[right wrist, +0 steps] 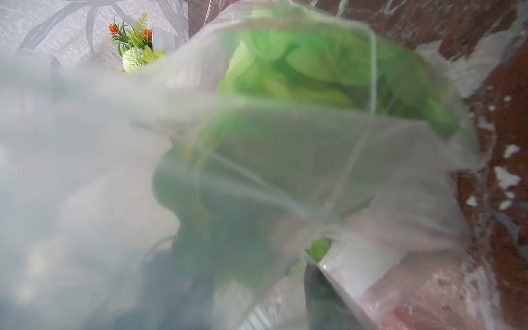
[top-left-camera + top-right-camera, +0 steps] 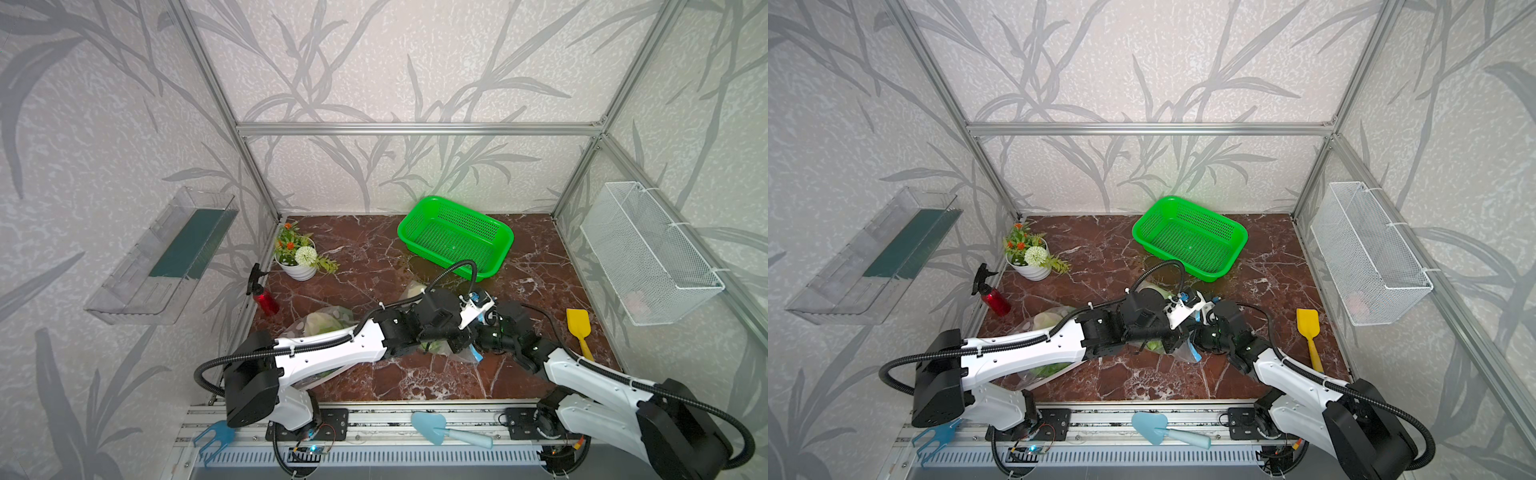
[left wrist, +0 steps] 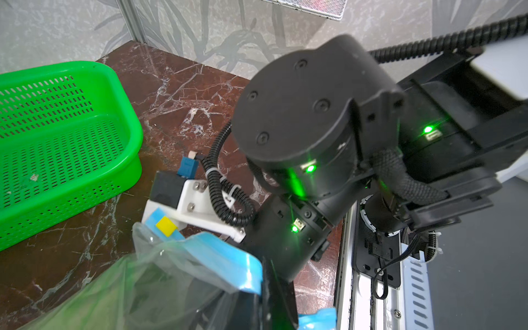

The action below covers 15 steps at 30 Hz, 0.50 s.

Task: Open the zip-top bag and take out the chinese cabbages
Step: Pick up the Chinese cabbage from the zipper food storage bag.

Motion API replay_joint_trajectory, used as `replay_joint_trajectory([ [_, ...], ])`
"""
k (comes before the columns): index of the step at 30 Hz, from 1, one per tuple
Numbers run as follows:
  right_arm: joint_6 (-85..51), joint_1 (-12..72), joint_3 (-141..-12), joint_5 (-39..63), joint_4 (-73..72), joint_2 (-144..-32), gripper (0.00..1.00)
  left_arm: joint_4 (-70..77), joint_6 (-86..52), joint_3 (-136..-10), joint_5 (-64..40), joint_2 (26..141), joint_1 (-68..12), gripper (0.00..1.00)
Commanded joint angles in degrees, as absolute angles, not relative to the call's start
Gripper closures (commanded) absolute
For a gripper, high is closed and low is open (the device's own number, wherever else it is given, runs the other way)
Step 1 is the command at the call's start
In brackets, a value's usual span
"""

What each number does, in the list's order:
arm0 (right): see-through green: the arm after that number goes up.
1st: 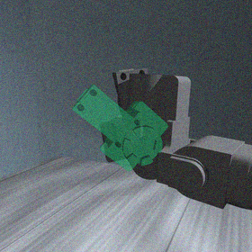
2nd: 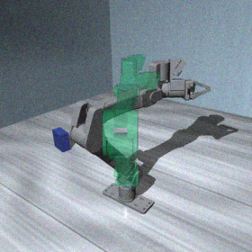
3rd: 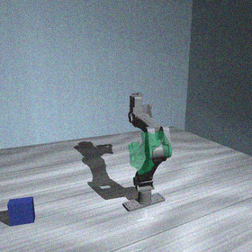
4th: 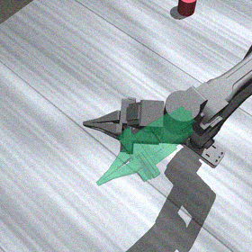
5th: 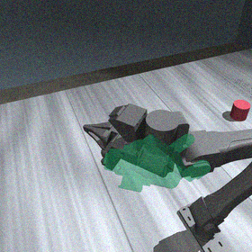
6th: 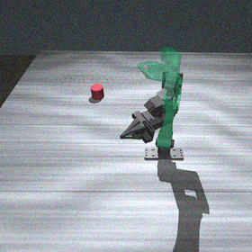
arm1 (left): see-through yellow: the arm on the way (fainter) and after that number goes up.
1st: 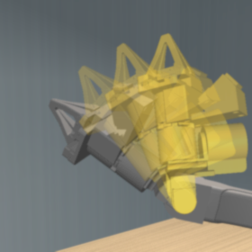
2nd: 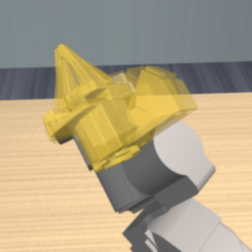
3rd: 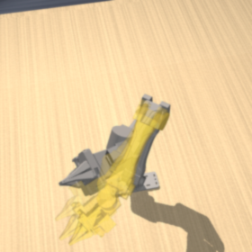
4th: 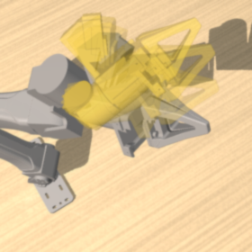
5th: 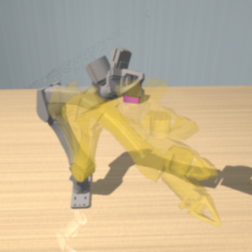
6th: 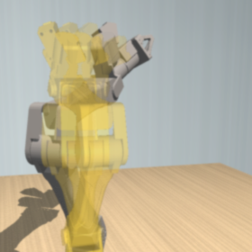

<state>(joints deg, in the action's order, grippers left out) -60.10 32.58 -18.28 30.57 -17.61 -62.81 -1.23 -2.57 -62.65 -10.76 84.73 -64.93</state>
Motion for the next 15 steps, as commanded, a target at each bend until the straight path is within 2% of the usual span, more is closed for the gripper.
replay_joint_trajectory([
  [1,-63.43,32.98,-17.73,30.97,-25.23,-63.80,0.48,1.27,0.27,-64.96,-13.44,84.57,-65.22,1.00],
  [7,-62.17,31.90,-19.15,29.96,-16.89,-57.66,0.47,-2.24,4.63,-62.70,-15.36,82.21,-65.22,1.00],
  [12,-66.52,32.29,-19.43,34.67,-26.39,-65.43,0.48,-2.86,6.82,-62.31,-19.15,81.97,-65.13,1.00],
  [15,-65.84,34.22,-21.33,35.04,-27.40,-68.99,0.50,-1.70,7.60,-62.05,-20.01,82.32,-65.11,1.00],
])
